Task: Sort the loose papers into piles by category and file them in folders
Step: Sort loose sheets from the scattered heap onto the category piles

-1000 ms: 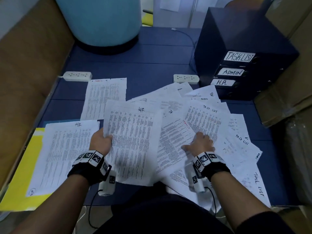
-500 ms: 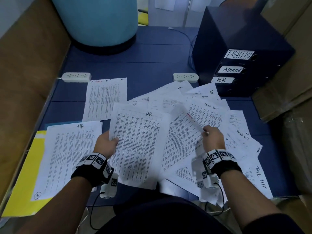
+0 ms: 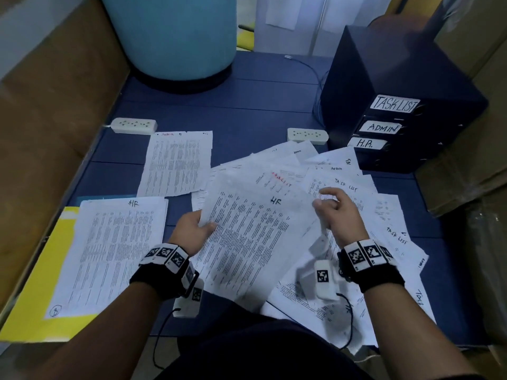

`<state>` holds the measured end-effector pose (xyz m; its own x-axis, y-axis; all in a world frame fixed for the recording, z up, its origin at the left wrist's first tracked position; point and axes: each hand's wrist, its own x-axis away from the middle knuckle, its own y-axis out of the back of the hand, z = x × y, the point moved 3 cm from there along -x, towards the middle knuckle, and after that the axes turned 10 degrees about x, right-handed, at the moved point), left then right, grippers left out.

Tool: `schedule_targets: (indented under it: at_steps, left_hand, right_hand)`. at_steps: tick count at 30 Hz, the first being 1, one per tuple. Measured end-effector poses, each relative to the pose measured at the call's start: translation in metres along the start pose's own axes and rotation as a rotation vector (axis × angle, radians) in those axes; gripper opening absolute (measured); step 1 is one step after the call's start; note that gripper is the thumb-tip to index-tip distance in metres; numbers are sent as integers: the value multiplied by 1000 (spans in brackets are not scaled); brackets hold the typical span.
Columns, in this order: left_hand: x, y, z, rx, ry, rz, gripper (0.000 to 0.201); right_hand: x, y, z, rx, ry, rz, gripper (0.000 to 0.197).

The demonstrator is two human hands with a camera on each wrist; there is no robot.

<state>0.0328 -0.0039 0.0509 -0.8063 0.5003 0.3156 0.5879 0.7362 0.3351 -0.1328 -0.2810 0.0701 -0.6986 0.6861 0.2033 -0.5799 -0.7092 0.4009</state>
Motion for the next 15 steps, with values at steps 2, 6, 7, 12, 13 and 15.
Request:
schedule_targets:
  at_steps: [2,6,7,12,13,15]
  left_hand:
    - [1,12,4,111,25,-88,13]
    - [5,33,13,137,70,-131,8]
    - [7,38,15,100,71,-135,9]
    - [20,85,44,29,122,-245,10]
    - [20,99,54,9,144,-281,12]
    - [22,129,76,-37,201,-356,19]
  right_hand:
    - [2,-15,-4,-202,-131,40,17]
    - [14,-66,-6,-119,-176,314,12]
    - [15,-79,-5,-68,-182,339,13]
    - [14,-137,10,-15,-199,312,25]
    - [11,-145,10,3,-187,285,27]
    - [8,-160,10,66,-176,252,25]
